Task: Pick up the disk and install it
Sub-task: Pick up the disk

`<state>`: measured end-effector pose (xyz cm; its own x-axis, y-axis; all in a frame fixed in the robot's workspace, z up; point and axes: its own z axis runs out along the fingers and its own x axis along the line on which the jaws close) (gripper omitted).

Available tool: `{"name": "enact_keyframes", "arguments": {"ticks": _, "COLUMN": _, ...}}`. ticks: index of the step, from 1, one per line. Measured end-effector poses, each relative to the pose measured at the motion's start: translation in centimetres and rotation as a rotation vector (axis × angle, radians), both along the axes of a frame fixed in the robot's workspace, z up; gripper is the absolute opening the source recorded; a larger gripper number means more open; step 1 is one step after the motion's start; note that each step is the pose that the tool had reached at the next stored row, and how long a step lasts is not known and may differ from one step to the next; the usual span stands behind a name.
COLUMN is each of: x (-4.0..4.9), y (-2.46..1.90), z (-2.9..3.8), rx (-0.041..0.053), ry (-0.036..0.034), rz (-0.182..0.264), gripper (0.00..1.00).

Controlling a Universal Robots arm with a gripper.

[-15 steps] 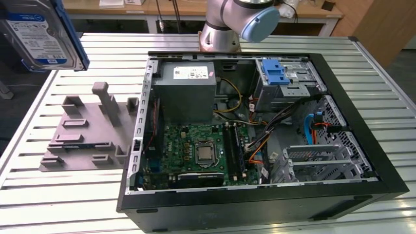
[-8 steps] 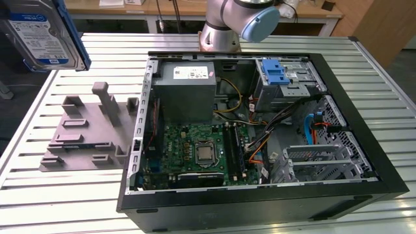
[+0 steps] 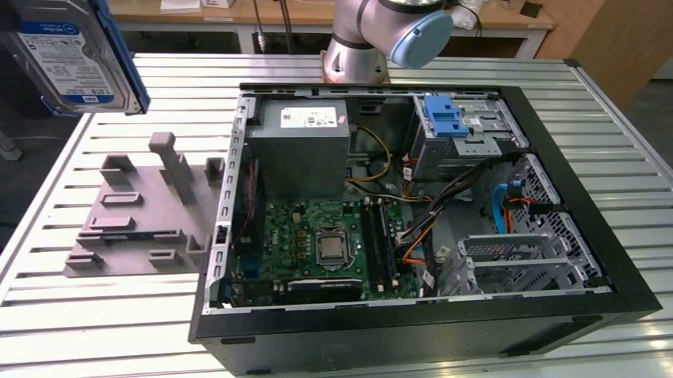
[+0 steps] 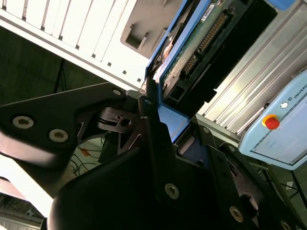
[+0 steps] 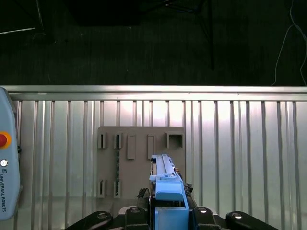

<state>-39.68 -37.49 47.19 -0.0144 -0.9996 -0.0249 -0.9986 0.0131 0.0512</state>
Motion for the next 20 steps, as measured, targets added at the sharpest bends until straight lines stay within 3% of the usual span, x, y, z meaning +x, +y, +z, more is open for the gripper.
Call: {"name": "enact_keyframes", "arguments": {"ticks": 20, "x": 0.85, "y": 0.00, "z": 0.00, "rx": 0.0000, "ry": 0.0014, "rz": 0.000, "gripper": 0.36}}
